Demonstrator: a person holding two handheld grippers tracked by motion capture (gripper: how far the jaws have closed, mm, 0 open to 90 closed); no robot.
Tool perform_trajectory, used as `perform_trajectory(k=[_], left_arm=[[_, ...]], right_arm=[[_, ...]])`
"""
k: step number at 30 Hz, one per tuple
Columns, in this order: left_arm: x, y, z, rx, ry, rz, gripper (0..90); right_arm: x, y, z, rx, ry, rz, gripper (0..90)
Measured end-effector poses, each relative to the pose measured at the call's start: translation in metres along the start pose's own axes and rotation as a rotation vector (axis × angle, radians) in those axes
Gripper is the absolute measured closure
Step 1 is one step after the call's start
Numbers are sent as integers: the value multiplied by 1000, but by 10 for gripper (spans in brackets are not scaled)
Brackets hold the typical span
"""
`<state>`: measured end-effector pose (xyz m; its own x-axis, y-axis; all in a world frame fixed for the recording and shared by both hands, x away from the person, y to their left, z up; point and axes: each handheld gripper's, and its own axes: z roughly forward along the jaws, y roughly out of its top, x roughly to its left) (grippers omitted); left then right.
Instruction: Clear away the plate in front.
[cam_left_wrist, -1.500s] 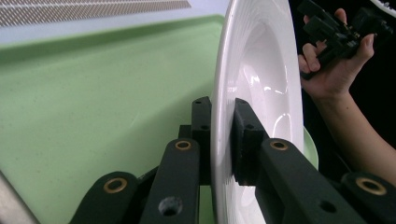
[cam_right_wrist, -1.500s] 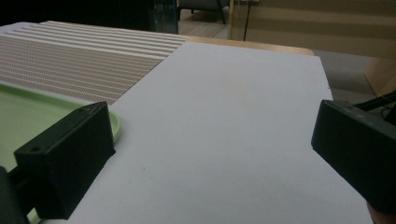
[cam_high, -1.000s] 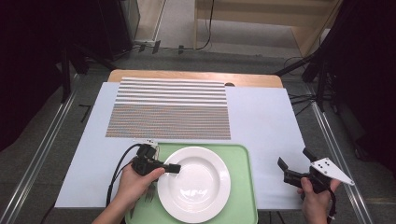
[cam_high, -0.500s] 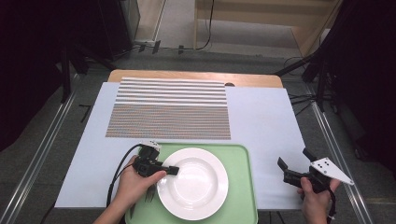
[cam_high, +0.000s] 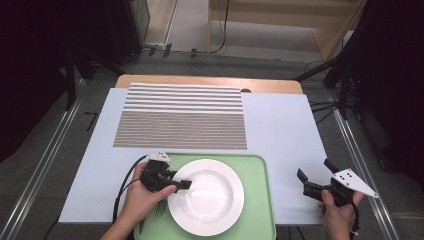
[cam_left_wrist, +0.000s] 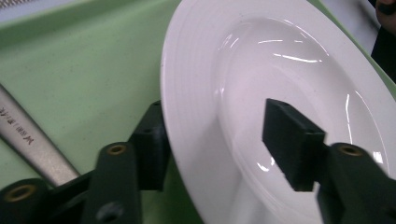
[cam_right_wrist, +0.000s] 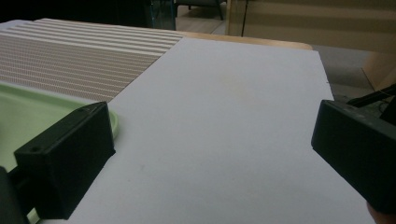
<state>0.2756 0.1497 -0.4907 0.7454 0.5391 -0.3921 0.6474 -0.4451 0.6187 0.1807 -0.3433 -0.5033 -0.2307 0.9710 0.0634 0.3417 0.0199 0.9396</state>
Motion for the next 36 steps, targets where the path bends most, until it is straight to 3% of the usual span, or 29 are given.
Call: perform_trajectory(k=[5,6,7,8,9,10,12,15,21,27,32,36], left_arm=[[-5,2,-6,-61,7,36,195],[-5,2,-11,-106,-22,57,148],[-5,2,-11,-106,-22,57,144],[-7,1,-16,-142,-20,93,121],[-7,1,-16,-142,-20,93,79],[-7,1,-21,-175,-31,117,60],[-8,0,-26,-211,-4,129,0],[-7,-1,-30,-243,20,123,0],[-5,-4,-44,-321,52,165,0],[0,-6,-54,-350,73,170,0],[7,-14,-69,-402,119,175,0],[13,-21,-78,-420,148,166,0]], right_arm=[[0,0,0,-4,-2,-4,0],[1,0,0,-4,-2,1,0],[1,0,0,-4,-2,1,0],[1,0,0,-4,-2,0,0],[1,0,0,-3,-2,2,0],[1,0,0,-3,-2,2,0],[0,0,0,-8,-4,-7,0],[1,0,0,-4,-1,2,0],[2,-1,1,-1,0,6,0],[3,-1,1,-2,0,8,0],[2,-2,2,-3,0,-15,0],[4,-2,2,6,-2,-1,0]])
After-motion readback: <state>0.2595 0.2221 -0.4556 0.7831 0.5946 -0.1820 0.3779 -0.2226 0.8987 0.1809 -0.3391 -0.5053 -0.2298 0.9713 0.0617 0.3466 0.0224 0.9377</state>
